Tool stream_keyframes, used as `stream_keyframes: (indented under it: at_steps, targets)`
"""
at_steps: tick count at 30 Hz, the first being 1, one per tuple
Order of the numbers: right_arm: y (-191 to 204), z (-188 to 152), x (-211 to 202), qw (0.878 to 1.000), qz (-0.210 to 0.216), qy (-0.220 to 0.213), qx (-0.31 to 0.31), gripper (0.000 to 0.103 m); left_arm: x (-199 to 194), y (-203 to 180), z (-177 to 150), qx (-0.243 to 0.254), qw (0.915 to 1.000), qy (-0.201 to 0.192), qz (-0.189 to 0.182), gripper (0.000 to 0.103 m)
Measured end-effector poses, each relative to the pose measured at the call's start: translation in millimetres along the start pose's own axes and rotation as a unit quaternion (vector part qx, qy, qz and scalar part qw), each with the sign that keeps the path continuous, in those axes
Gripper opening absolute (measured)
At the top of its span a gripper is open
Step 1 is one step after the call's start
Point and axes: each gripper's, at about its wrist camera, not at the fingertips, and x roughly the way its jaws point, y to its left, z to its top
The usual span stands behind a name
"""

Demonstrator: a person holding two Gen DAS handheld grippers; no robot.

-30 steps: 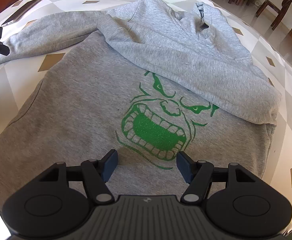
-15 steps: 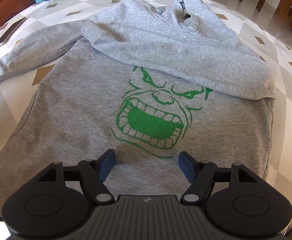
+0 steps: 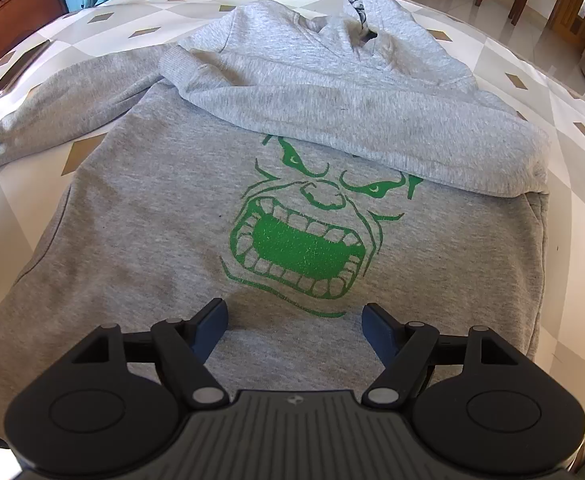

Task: Fold clothes
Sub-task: 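Close the left gripper on the ribbed sleeve cuff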

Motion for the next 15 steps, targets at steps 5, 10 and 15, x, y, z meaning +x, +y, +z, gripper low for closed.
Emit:
stream_keyframes:
  at_steps: [5, 10, 15]
  targets:
    - [-2.8, -1.0, -0.2, 1.000, 0.003, -0.003, -0.003, 0.073, -1.7, -10.5, 1.2, 0.020, 0.9996, -0.020, -0.001, 0.083]
    - [-3.2, -1.8, -0.5, 1.000, 0.004, -0.005, -0.003, 0.073, -4.3, -19.3, 2.1, 0.025, 0.9989, -0.031, -0.024, 0.056]
    - [-3.2, -1.9, -0.5, 1.000, 0.005, -0.007, -0.004, 0.074, -5.5, -21.1, 1.0, 0.013, 0.9987, -0.042, -0.027, 0.042]
